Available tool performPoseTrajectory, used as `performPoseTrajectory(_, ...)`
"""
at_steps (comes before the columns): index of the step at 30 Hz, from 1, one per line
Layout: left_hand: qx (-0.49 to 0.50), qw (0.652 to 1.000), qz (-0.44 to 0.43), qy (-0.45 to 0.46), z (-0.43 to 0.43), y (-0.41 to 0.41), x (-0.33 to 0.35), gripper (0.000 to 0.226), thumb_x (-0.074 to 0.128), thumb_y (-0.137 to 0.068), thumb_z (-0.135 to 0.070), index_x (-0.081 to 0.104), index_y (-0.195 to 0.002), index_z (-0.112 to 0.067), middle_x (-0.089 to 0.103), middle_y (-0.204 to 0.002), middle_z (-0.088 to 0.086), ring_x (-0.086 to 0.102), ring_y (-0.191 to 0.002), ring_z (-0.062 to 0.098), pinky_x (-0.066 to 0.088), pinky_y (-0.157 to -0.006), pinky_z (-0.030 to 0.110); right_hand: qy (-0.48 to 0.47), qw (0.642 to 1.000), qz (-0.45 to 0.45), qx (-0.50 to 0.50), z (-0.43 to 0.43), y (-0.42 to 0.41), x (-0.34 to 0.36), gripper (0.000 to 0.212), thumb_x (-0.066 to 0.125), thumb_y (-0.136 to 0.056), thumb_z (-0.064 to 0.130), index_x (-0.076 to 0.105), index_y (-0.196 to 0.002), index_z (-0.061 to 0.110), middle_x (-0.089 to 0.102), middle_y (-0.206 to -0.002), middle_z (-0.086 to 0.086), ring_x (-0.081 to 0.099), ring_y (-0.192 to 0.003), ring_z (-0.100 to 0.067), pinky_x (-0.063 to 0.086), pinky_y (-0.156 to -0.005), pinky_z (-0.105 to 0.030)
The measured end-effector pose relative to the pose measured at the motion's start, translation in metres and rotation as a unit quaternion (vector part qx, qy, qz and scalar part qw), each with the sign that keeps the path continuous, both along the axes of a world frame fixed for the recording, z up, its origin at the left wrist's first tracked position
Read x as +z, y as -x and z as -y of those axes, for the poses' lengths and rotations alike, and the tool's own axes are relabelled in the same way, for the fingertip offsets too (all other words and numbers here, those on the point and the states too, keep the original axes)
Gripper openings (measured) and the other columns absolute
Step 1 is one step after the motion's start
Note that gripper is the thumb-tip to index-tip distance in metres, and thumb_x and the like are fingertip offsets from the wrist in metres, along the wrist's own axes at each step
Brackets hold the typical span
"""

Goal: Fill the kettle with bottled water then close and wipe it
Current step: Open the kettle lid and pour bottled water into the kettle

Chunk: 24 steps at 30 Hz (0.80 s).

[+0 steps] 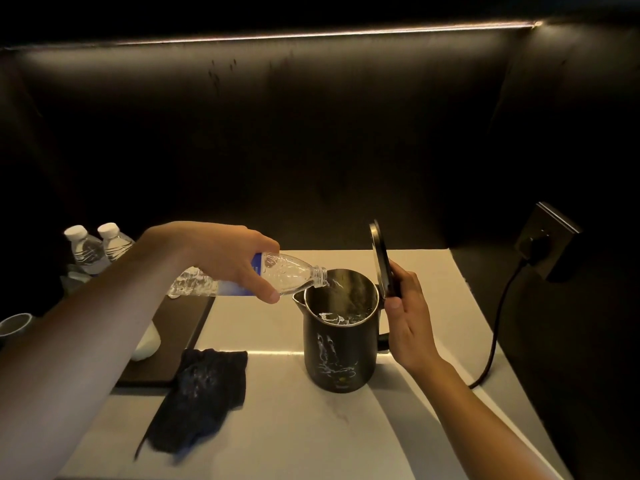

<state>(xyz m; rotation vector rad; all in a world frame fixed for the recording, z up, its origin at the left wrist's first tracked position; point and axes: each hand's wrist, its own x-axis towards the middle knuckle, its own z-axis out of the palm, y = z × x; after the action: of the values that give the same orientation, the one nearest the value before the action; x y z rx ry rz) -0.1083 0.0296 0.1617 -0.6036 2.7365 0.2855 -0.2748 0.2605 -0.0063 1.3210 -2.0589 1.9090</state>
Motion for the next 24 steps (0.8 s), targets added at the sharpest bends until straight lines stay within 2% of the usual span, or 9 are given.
performPoseTrajectory(1,0.001,1.000,0.001,0.002,0.000,0.000,0.001,0.102,0.062,-0.042,-0.090,0.049,-0.129,-0.038,0.050,-0.092,-0.026,0.059,-0.084,0.014,0.047,-0.068,0.019,0.000,1.000,-0.002,0.000,0.000,0.000,0.000,0.045,0.039,-0.100,0.043,0.044,-0.143,0.032,0.052,-0.123,0.024,0.056,-0.114,-0.005,0.051,-0.089,-0.022)
performPoseTrajectory(4,-0.001,1.000,0.002,0.012,0.000,0.003,0.006,0.091,0.062,-0.044,-0.090,0.049,-0.120,-0.041,0.053,-0.090,-0.024,0.058,-0.078,0.011,0.043,-0.060,0.016,-0.001,1.000,-0.008,0.002,0.000,0.000,0.000,0.043,0.039,-0.100,0.042,0.042,-0.142,0.039,0.047,-0.121,0.041,0.055,-0.115,-0.003,0.048,-0.088,-0.013)
performPoseTrajectory(9,-0.006,0.999,0.020,0.036,-0.002,0.008,0.015,0.105,0.062,-0.045,-0.089,0.050,-0.134,-0.036,0.053,-0.095,-0.022,0.058,-0.079,0.011,0.047,-0.062,0.018,0.000,1.000,-0.005,0.005,0.000,-0.001,0.001,0.044,0.039,-0.099,0.041,0.044,-0.142,0.034,0.046,-0.120,0.043,0.054,-0.114,0.000,0.045,-0.088,-0.008)
performPoseTrajectory(11,-0.016,0.998,0.034,0.048,-0.003,0.012,0.018,0.104,0.062,-0.045,-0.089,0.051,-0.133,-0.035,0.057,-0.099,-0.017,0.059,-0.081,0.013,0.051,-0.066,0.021,0.003,1.000,-0.003,0.007,0.000,-0.001,0.001,0.045,0.039,-0.098,0.041,0.044,-0.142,0.031,0.048,-0.122,0.038,0.054,-0.114,0.001,0.045,-0.089,-0.007)
performPoseTrajectory(14,-0.029,0.996,0.055,0.064,-0.005,0.018,0.024,0.088,0.064,-0.048,-0.088,0.052,-0.118,-0.038,0.057,-0.093,-0.015,0.061,-0.077,0.016,0.058,-0.070,0.025,0.004,1.000,0.001,0.010,0.000,-0.002,0.003,0.047,0.039,-0.097,0.042,0.044,-0.142,0.029,0.052,-0.123,0.019,0.054,-0.113,0.002,0.046,-0.088,-0.008)
performPoseTrajectory(17,-0.033,0.994,0.068,0.084,-0.009,0.024,0.030,0.078,0.072,-0.058,-0.081,0.051,-0.119,-0.037,0.060,-0.097,-0.011,0.062,-0.081,0.018,0.062,-0.076,0.030,0.005,1.000,-0.002,0.010,0.000,-0.002,0.004,0.047,0.039,-0.097,0.041,0.044,-0.141,0.028,0.052,-0.124,0.016,0.052,-0.113,0.007,0.044,-0.089,-0.005)
performPoseTrajectory(19,-0.036,0.992,0.079,0.091,-0.011,0.029,0.033,0.078,0.076,-0.061,-0.077,0.054,-0.122,-0.035,0.063,-0.102,-0.006,0.065,-0.085,0.020,0.063,-0.079,0.034,0.002,1.000,0.001,0.007,0.000,-0.001,0.003,0.046,0.039,-0.097,0.041,0.043,-0.142,0.031,0.051,-0.125,0.023,0.052,-0.115,0.007,0.043,-0.089,-0.005)
performPoseTrajectory(22,-0.045,0.990,0.095,0.094,-0.015,0.037,0.037,0.067,0.079,-0.061,-0.074,0.049,-0.108,-0.038,0.061,-0.094,-0.007,0.065,-0.082,0.020,0.063,-0.076,0.034,-0.003,1.000,-0.001,0.008,0.001,0.000,0.000,0.045,0.039,-0.098,0.041,0.042,-0.142,0.036,0.046,-0.122,0.043,0.053,-0.117,0.002,0.044,-0.088,-0.006)
performPoseTrajectory(24,-0.050,0.988,0.101,0.103,-0.017,0.041,0.039,0.066,0.082,-0.061,-0.071,0.051,-0.108,-0.037,0.061,-0.093,-0.008,0.065,-0.081,0.020,0.062,-0.074,0.033,-0.005,1.000,-0.004,0.005,0.002,0.000,-0.001,0.044,0.040,-0.098,0.042,0.042,-0.142,0.041,0.044,-0.120,0.047,0.053,-0.117,0.003,0.045,-0.088,-0.006)
